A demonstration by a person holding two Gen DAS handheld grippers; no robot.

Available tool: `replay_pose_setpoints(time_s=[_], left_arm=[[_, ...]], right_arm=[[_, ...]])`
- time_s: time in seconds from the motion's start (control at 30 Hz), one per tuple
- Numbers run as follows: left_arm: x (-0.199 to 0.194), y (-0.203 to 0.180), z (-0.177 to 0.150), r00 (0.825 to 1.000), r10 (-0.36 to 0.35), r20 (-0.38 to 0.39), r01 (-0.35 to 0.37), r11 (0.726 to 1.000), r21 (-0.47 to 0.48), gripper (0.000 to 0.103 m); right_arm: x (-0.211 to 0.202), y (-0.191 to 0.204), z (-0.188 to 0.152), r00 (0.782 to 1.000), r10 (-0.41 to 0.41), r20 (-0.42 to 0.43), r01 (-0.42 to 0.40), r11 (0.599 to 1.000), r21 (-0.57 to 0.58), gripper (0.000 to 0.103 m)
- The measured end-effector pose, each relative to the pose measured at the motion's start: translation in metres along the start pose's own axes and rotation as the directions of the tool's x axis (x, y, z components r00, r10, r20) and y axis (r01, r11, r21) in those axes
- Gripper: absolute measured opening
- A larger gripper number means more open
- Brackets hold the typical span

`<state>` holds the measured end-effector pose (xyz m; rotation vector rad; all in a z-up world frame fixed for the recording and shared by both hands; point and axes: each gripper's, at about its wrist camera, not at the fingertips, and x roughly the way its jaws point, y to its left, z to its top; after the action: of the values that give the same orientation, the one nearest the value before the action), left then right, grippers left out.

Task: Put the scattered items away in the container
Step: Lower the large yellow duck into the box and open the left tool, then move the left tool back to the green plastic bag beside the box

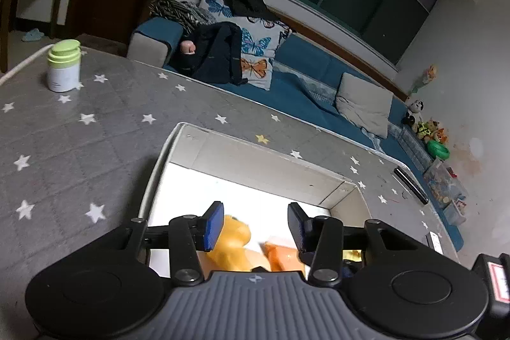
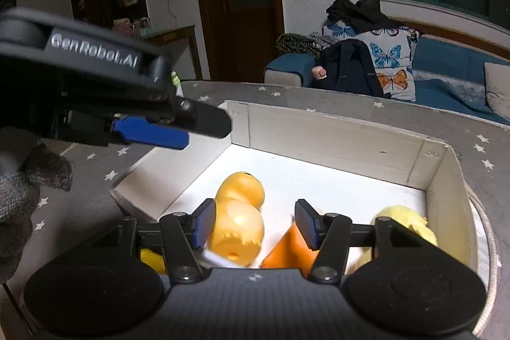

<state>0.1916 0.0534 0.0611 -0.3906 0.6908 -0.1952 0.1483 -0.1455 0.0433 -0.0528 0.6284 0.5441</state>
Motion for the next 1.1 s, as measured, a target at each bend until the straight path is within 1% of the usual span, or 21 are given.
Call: replay_pose_setpoints(time_s=[0.07,0.13,0.17,0.23,0.27,0.3,0.4,0.6,0.77,0.9,1.1], left_arm=[[-0.007,-0.001,-0.006,1.000,0.005,0.010,-0.005,1.000,0.008,0.047],[-0.014,-0.003,-0.012,1.000,0.006,0.016,-0.007,1.000,0.013,0.047],[-0.017,-0.005,-0.016,1.000,0.007,0.020,-0.007,1.000,0.017,0.047],[-0.026,-0.007,-0.023,0.999,0.011,0.032,-0.012,1.000,0.024,0.047],[-0.030,-0.008,-0.026,0.999,0.013,0.039,-0.014,1.000,0.028,0.047],[-0.034,-0.010,-0.030,0.999,0.017,0.044,-0.018,0.999,0.031,0.047],[-0.044,-0.011,-0.039,0.999,0.024,0.049,-0.026,0.999,0.034,0.047],[-0.058,-0.011,-0.056,0.997,0.052,0.060,-0.054,0.998,0.043,0.047],[-0.065,-0.013,-0.071,0.995,0.080,0.063,-0.083,0.995,0.056,0.047],[-0.068,-0.015,-0.083,0.992,0.112,0.052,-0.115,0.992,0.060,0.047],[-0.071,-0.020,-0.099,0.984,0.170,0.045,-0.174,0.981,0.086,0.047]], right_arm=[[-0.008,0.001,-0.004,1.000,-0.003,0.014,0.003,1.000,-0.001,0.079],[-0.020,0.003,-0.009,0.999,-0.017,0.034,0.017,1.000,-0.007,0.081],[-0.024,0.004,-0.011,0.999,-0.019,0.040,0.020,1.000,-0.007,0.083],[-0.033,0.005,-0.015,0.999,-0.012,0.051,0.012,1.000,0.000,0.087],[-0.038,0.006,-0.017,0.998,-0.012,0.059,0.012,1.000,0.001,0.090],[-0.044,0.007,-0.019,0.998,-0.014,0.069,0.014,1.000,0.001,0.095],[-0.060,0.013,-0.027,0.995,-0.021,0.093,0.021,1.000,-0.006,0.102],[-0.080,0.023,-0.041,0.995,-0.023,0.099,0.025,0.999,-0.025,0.103],[-0.091,0.025,-0.054,0.993,-0.034,0.110,0.034,0.999,0.002,0.103],[-0.098,0.020,-0.063,0.994,-0.023,0.106,0.019,0.999,0.044,0.103],[-0.102,0.022,-0.076,0.998,-0.039,0.053,0.036,0.998,0.049,0.103]])
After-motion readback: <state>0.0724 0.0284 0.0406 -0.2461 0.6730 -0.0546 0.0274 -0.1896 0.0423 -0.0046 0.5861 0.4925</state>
